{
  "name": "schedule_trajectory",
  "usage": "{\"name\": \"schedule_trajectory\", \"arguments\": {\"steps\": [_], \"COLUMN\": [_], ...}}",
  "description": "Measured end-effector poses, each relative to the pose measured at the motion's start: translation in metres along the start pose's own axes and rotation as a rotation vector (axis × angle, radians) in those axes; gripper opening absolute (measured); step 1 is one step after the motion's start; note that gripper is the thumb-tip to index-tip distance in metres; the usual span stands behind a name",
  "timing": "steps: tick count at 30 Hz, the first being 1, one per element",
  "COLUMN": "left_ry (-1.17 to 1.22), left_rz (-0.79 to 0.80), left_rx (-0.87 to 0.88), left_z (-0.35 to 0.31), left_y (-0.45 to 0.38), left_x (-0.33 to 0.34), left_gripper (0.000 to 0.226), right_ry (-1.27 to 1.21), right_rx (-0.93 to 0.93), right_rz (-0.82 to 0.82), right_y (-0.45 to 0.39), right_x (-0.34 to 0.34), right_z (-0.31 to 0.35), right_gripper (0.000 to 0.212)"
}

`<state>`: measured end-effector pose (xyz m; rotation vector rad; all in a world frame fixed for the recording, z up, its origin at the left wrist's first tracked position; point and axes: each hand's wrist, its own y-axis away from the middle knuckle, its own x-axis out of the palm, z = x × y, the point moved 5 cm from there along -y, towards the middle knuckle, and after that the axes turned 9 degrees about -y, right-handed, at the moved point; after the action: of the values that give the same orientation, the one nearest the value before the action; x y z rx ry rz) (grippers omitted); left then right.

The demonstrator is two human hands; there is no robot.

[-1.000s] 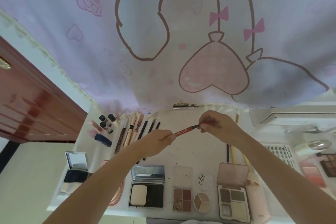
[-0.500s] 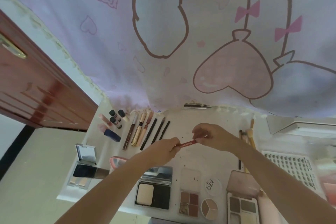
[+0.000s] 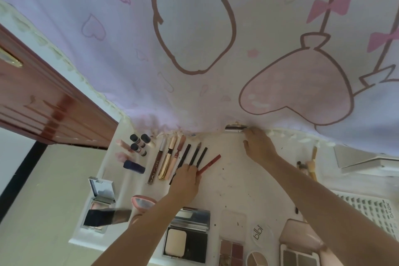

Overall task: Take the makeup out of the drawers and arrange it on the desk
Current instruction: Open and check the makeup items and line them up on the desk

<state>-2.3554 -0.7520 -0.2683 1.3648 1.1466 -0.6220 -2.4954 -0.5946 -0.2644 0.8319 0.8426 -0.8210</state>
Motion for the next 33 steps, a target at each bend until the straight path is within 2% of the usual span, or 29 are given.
{"name": "schedule_trajectory", "arguments": {"steps": [4,8,12,15,17,20,23,25,28,30,33], "left_ry": [-0.075,-0.254,-0.357,-0.359,-0.328,-0.223,-0.196,-0.165,-0.174,-0.177,-0.077], "left_rz": [0.062,0.154,0.21,0.21,0.159,-0.064,-0.352,-0.489,-0.474,-0.403,-0.355], "left_rx": [0.023,0.027,-0.001,-0.01,-0.006,0.085,0.302,0.446,0.531,0.513,0.5], "left_z": [-0.002,-0.004,-0.003,-0.004,-0.008,-0.023,-0.054,-0.074,-0.092,-0.099,-0.104], "left_y": [-0.004,-0.009,-0.014,-0.013,-0.011,-0.007,0.0,0.005,0.015,0.019,0.03], "left_x": [0.005,0.007,0.009,0.009,0.005,-0.01,-0.026,-0.027,-0.03,-0.034,-0.044], "left_gripper": [0.031,0.036,0.04,0.044,0.044,0.042,0.044,0.033,0.013,0.018,0.029], "right_ry": [0.145,0.209,0.195,0.086,-0.031,-0.148,-0.277,-0.425,-0.587,-0.612,-0.722], "right_rx": [0.006,0.045,0.015,0.006,0.009,0.003,-0.036,-0.064,-0.043,0.011,0.011], "right_rz": [-0.049,0.015,0.043,0.065,0.1,0.14,0.219,0.242,0.044,-0.088,-0.169], "right_y": [-0.01,-0.014,-0.006,0.009,0.023,0.047,0.069,0.084,0.094,0.098,0.103], "right_x": [0.003,0.009,0.012,0.01,0.01,0.005,-0.005,-0.017,-0.039,-0.051,-0.061], "right_z": [0.004,0.003,-0.003,-0.008,-0.012,-0.013,-0.003,0.009,0.017,0.015,0.016], "right_gripper": [0.041,0.032,0.029,0.025,0.025,0.023,0.015,0.013,0.026,0.02,0.013]}}
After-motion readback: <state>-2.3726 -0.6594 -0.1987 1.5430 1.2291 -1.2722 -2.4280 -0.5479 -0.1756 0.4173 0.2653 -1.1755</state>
